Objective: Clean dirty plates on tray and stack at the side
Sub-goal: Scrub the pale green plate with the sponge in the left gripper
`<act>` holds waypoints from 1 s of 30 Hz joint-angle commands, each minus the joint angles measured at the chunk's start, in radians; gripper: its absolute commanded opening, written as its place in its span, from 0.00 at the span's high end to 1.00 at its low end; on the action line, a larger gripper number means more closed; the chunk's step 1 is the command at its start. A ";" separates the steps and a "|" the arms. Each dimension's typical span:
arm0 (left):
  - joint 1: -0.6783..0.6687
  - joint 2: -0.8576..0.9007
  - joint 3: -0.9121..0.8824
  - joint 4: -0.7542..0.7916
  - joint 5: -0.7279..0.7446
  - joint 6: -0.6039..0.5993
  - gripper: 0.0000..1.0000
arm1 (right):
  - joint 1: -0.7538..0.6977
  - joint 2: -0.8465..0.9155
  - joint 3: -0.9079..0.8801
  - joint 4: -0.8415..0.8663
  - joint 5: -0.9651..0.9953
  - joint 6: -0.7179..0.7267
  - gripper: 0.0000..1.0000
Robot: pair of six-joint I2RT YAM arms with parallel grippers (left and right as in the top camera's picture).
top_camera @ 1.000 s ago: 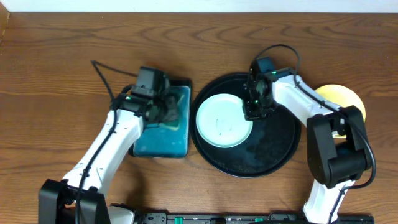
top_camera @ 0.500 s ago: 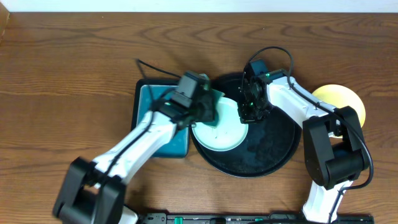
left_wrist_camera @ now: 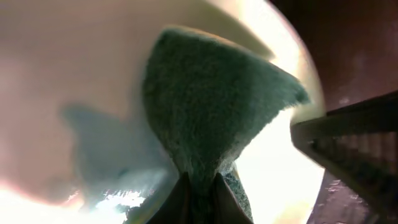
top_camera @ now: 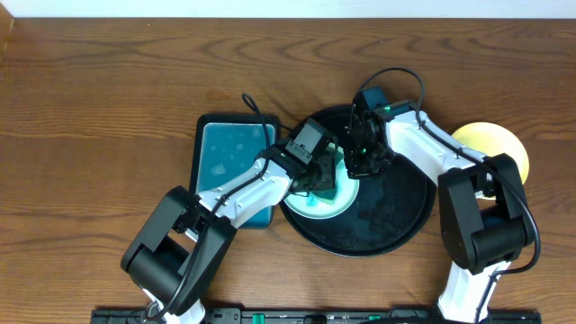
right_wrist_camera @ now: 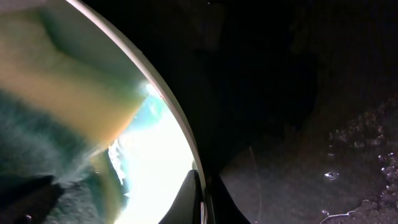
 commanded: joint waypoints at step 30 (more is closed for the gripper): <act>0.034 -0.120 -0.013 -0.034 -0.060 -0.006 0.93 | 0.026 0.005 -0.006 -0.013 0.000 0.004 0.99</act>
